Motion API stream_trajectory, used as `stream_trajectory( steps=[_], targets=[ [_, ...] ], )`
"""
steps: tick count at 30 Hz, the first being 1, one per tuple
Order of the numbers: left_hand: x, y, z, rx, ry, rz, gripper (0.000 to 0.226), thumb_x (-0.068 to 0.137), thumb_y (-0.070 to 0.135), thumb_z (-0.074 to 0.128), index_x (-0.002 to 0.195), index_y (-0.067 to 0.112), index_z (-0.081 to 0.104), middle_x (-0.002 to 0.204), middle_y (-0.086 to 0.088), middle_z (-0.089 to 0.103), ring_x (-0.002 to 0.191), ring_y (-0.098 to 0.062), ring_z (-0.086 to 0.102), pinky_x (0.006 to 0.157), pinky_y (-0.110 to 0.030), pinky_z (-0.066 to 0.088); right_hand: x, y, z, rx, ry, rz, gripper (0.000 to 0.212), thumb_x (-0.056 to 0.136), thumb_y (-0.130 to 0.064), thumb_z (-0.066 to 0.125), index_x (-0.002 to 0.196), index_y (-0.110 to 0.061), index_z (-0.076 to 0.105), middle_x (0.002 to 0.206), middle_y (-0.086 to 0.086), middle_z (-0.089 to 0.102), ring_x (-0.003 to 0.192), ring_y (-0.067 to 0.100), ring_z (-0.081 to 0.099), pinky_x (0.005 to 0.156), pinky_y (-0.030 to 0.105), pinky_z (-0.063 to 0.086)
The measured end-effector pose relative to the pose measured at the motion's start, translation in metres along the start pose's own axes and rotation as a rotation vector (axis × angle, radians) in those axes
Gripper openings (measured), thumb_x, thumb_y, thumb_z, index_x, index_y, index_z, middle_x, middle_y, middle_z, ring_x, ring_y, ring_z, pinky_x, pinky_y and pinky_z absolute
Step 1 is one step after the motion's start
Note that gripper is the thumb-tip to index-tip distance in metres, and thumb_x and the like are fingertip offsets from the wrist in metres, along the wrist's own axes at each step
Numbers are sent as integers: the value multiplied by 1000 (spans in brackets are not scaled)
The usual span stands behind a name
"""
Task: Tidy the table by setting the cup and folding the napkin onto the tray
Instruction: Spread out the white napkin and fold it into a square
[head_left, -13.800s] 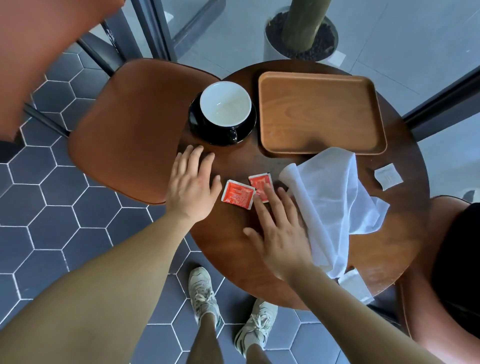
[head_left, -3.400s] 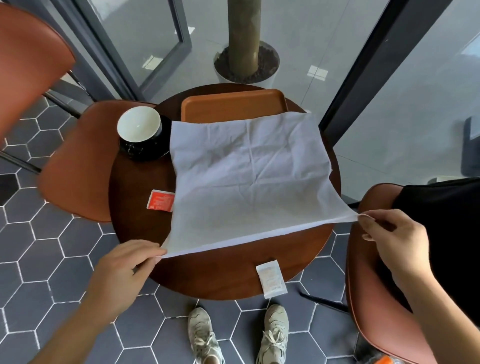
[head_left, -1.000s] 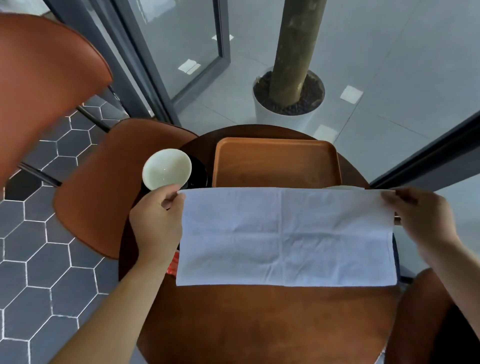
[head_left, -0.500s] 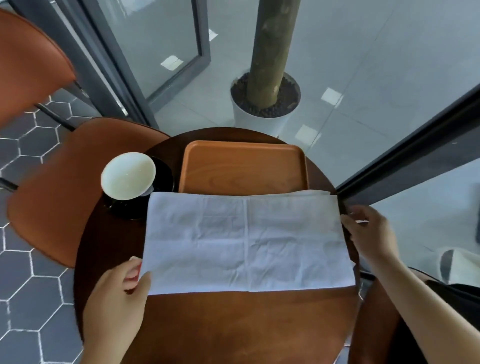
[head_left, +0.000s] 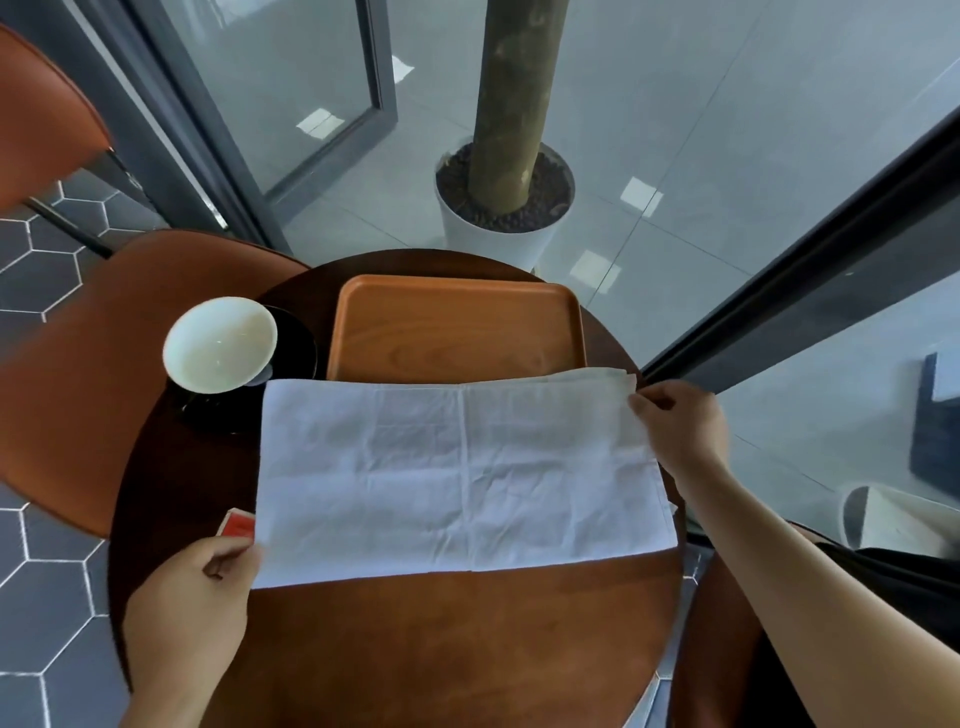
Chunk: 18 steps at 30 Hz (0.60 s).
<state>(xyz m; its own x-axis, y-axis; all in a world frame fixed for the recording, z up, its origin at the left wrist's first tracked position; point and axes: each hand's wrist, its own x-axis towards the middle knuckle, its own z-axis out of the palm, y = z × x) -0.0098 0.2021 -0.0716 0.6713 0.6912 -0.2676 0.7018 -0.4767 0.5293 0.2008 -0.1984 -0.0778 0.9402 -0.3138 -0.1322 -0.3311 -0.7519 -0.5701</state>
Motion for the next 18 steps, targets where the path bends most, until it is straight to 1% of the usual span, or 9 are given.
stream_trajectory(
  steps=[2,4,6,8,9,10,12,14,18],
  targets=[
    [1,-1,0,-45,7,-10,15,86,24,73,77,33,65,73,16,62,68,-9,55,60,-33,41,1,-3,-5,19,59,-40,9,87,-32,68,81,-29,74,66,-23,61,64,2,58,52,21,45],
    [0,-1,0,-83,9,-12,16,88,24,71,76,32,64,74,15,63,69,-6,55,60,-33,40,7,-7,-6,10,87,-57,10,88,-33,67,82,-29,73,66,-24,59,63,-1,56,51,19,40],
    [-1,-2,2,-110,-5,-16,13,89,26,70,78,30,63,77,12,65,71,-9,58,63,-35,44,16,-8,-2,-32,54,-32,11,90,-32,66,84,-26,72,68,-20,60,64,3,56,51,19,37],
    [-2,-4,3,-140,-18,-33,10,89,28,69,81,29,64,81,9,68,74,-16,65,69,-40,51,23,-7,6,-97,-19,16,12,90,-32,65,85,-22,70,73,-9,65,68,13,59,51,21,38],
    [-2,-5,3,-148,-19,-41,7,90,29,68,83,28,65,82,8,69,74,-19,66,71,-42,52,24,-6,9,-133,-48,25,13,91,-32,64,85,-22,70,77,-5,68,69,15,58,51,21,37],
    [-3,-6,3,-151,-17,-42,6,90,29,68,84,28,66,82,9,69,74,-18,66,70,-41,52,25,-6,12,-162,-61,19,13,91,-33,65,86,-22,69,78,-3,68,67,15,55,50,21,35],
    [-5,-7,3,-147,-7,-31,5,90,29,67,86,28,66,83,13,67,74,-7,62,63,-34,45,23,-4,13,-182,-52,-13,15,91,-37,65,86,-23,66,76,-4,65,64,12,52,49,20,32],
    [-7,-8,2,-145,-11,-23,5,90,30,67,85,28,65,83,16,66,76,-3,59,60,-30,41,17,-3,8,-157,-35,-45,16,91,-40,66,90,-23,64,78,-5,65,68,15,56,51,21,35],
    [-9,-8,-1,-196,-56,-73,5,89,38,68,87,35,64,88,18,67,83,-10,65,66,-34,46,-12,6,-13,-69,-46,-103,18,91,-32,69,103,-20,70,87,-8,65,81,18,61,66,29,47]
  ],
)
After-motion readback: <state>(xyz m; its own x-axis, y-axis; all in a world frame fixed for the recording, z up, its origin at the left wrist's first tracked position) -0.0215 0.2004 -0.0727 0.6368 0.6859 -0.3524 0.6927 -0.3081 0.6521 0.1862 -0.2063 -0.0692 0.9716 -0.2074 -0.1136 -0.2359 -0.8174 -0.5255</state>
